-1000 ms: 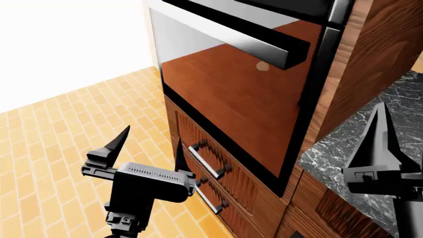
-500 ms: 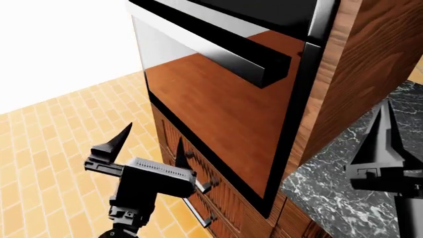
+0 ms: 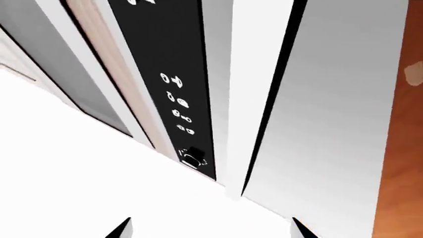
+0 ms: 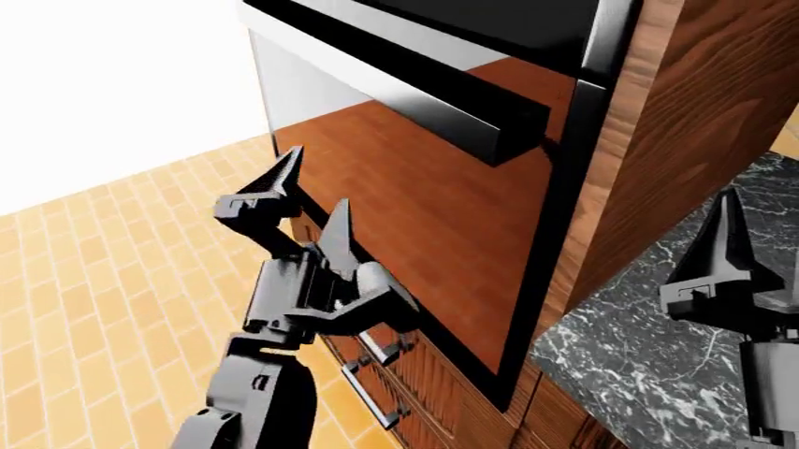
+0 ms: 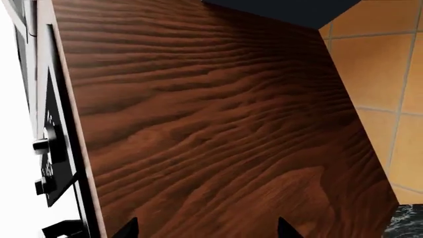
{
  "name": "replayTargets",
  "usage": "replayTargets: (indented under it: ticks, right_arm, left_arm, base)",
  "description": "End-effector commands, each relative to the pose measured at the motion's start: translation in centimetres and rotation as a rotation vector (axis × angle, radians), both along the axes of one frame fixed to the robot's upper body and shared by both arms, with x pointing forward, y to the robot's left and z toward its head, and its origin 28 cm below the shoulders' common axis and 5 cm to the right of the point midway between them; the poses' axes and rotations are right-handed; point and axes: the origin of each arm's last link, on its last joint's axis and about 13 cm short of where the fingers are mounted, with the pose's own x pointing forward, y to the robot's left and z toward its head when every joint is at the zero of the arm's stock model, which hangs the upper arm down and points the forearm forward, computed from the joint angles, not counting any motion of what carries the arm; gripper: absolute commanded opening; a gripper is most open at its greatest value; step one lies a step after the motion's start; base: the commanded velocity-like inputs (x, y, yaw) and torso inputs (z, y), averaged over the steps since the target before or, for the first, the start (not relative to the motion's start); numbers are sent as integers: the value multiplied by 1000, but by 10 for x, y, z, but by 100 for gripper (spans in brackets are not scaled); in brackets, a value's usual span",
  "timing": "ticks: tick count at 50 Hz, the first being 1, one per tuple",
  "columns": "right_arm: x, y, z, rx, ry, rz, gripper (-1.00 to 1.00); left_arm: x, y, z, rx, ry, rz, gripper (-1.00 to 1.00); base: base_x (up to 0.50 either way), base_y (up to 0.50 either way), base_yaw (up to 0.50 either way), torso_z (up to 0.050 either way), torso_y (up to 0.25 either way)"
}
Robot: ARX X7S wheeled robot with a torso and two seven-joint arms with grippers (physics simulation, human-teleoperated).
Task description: Open the oven door
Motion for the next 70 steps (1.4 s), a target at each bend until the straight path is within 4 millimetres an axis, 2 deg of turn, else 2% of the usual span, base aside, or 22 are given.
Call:
replayTargets:
  ticks: [1,17,28,41,53,62,70]
  right_arm:
    - [7,-4,-6,9,30,-14,100]
    - [9,-7,-5,23,39,-13,100]
    - [10,-6,-4,26,43,-12,100]
    - [11,-7,-5,32,54,-15,100]
    - [16,-8,-9,38,68,-23,100]
    - [18,-10,-9,47,77,-29,100]
    - [18,-10,-8,47,79,-26,100]
  left_arm:
    - [13,-9,10,273,-233,34,100]
    - [5,-36,18,415,-259,-127,100]
    - [3,-35,25,419,-226,-199,100]
    - [11,-29,42,420,-224,-224,100]
    - [36,-24,34,396,-175,-269,100]
    - [38,-37,18,350,-126,-354,100]
    - [41,-31,26,336,-130,-343,100]
  base:
    - [0,0,0,0,0]
    - [0,0,0,0,0]
    - [0,0,0,0,0]
    - [0,0,0,0,0]
    - [0,0,0,0,0]
    - [0,0,0,0,0]
    - [0,0,0,0,0]
